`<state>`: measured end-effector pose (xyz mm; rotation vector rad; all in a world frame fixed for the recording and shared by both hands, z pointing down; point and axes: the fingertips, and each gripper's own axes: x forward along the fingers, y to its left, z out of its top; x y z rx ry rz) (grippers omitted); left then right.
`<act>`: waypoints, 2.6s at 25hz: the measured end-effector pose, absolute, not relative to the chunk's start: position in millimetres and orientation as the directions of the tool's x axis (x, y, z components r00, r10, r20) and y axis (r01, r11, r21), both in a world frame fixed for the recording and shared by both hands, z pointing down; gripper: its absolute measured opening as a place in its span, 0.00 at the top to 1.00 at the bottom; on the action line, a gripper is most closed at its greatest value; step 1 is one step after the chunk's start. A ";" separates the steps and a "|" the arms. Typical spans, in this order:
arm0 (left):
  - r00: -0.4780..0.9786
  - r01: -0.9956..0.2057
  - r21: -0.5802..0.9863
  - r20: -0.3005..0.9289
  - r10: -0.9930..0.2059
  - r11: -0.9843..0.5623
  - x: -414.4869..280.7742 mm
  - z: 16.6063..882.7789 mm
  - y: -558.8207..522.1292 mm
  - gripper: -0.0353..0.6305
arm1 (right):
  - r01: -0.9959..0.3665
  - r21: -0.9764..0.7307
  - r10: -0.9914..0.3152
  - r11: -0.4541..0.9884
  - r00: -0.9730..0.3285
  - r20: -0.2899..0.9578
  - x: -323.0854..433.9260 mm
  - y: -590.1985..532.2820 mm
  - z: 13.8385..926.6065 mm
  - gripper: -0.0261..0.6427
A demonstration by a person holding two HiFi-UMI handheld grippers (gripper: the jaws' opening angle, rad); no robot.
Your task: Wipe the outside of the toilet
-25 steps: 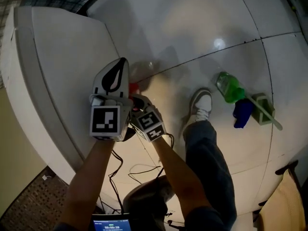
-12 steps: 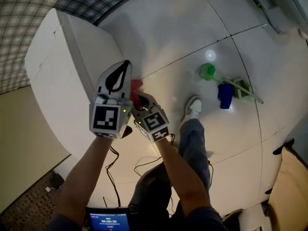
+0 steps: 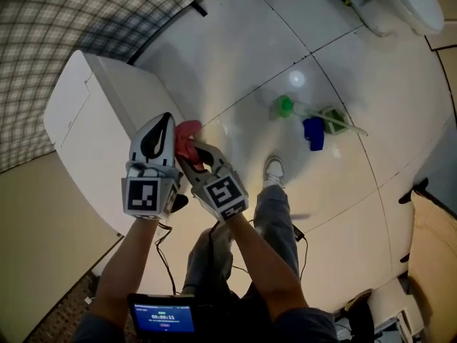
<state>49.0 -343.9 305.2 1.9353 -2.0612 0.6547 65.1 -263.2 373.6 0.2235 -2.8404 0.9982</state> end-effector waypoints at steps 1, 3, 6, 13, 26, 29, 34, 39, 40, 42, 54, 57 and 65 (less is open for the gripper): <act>-0.083 -0.989 -0.147 0.457 -0.885 0.017 51.3 304.1 -337.4 0.93 | -0.193 -0.608 -0.115 0.770 -0.979 0.167 66.8 -261.2 370.2 0.83; -0.059 -0.993 -0.118 0.445 -0.893 0.006 56.6 304.0 -319.5 0.93 | -0.230 -0.600 -0.150 0.766 -0.972 0.182 73.1 -250.3 366.3 0.83; 0.030 -0.995 -0.072 0.425 -0.905 -0.067 72.4 304.1 -297.2 0.93 | -0.341 -0.573 -0.273 0.746 -0.940 0.204 88.7 -237.8 364.4 0.83; 0.200 -0.976 0.006 0.433 -0.879 -0.219 125.7 295.8 -227.1 0.93 | -0.524 -0.580 -0.460 0.623 -0.846 0.270 150.8 -172.4 361.8 0.83; 0.236 -0.961 -0.037 0.400 -0.885 -0.273 198.6 296.0 -96.9 0.93 | -0.551 -0.596 -0.541 0.583 -0.811 0.221 230.7 -65.9 366.9 0.83; 0.188 -0.965 -0.078 0.453 -0.872 -0.249 200.5 331.2 -40.3 0.93 | -0.518 -0.600 -0.532 0.609 -0.828 0.175 235.1 -29.0 382.9 0.83; 0.154 -0.963 -0.122 0.485 -0.861 -0.242 194.7 359.3 20.5 0.93 | -0.498 -0.626 -0.564 0.601 -0.818 0.110 221.0 5.7 410.4 0.83; 0.213 -0.914 -0.206 0.487 -0.847 -0.348 172.0 356.4 67.0 0.93 | -0.482 -0.637 -0.609 0.602 -0.793 0.024 178.4 13.0 406.5 0.83; 0.230 -0.905 -0.212 0.487 -0.843 -0.369 166.7 358.2 76.3 0.93 | -0.485 -0.632 -0.615 0.605 -0.788 0.016 170.3 15.5 406.9 0.83; 0.263 -0.892 -0.206 0.487 -0.833 -0.403 155.4 365.4 93.4 0.93 | -0.503 -0.614 -0.630 0.608 -0.776 0.013 155.6 20.5 411.4 0.83; 0.344 -0.858 -0.218 0.429 -0.835 -0.465 63.0 407.1 177.5 0.93 | -0.586 -0.567 -0.705 0.579 -0.709 0.012 67.0 153.6 461.2 0.83; 0.324 -0.873 -0.202 0.440 -0.837 -0.444 42.2 426.2 189.6 0.93 | -0.563 -0.603 -0.687 0.566 -0.726 0.032 42.5 183.7 484.0 0.83; 0.349 -0.879 -0.129 0.483 -0.803 -0.459 54.2 449.3 208.2 0.93 | -0.547 -0.622 -0.636 0.560 -0.765 0.101 43.3 203.6 499.1 0.83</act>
